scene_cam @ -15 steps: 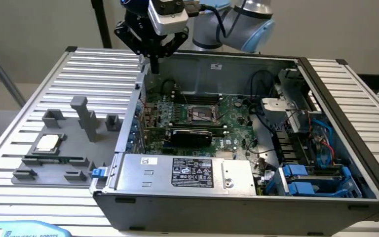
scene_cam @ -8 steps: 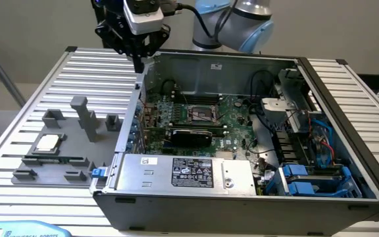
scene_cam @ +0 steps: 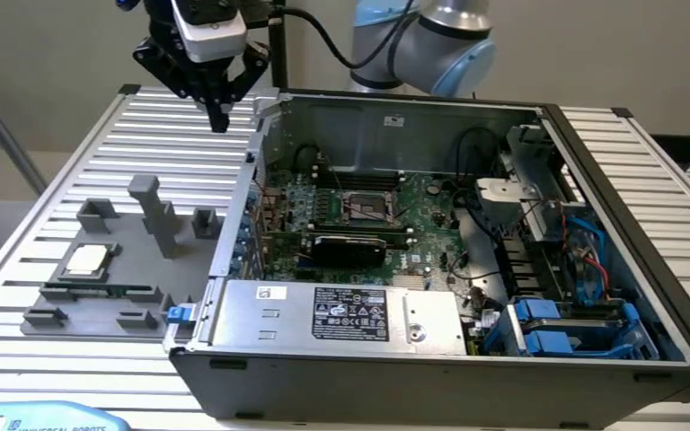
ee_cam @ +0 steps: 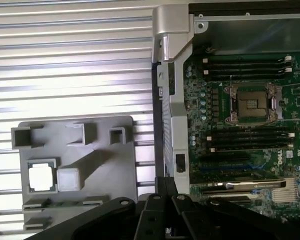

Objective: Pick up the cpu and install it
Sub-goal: 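Reach for the cpu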

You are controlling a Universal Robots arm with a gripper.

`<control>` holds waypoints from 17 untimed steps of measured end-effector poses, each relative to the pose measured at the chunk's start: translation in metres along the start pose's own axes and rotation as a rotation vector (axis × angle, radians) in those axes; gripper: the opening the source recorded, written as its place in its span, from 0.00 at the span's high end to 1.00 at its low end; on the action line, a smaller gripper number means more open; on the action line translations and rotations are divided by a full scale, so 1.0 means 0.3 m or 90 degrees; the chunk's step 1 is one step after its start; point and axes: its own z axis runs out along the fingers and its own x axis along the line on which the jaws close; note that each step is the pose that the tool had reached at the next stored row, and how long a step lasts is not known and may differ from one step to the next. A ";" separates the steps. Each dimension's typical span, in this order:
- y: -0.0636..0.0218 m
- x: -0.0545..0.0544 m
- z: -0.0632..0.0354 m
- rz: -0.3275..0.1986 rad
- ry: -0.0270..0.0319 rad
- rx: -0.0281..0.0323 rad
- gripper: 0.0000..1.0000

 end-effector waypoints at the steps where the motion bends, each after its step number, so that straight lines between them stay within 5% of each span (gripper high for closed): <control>1: -0.001 0.015 0.000 0.000 0.0000 0.0000 0.89; 17: -0.019 0.257 0.016 0.000 0.0000 0.0000 0.89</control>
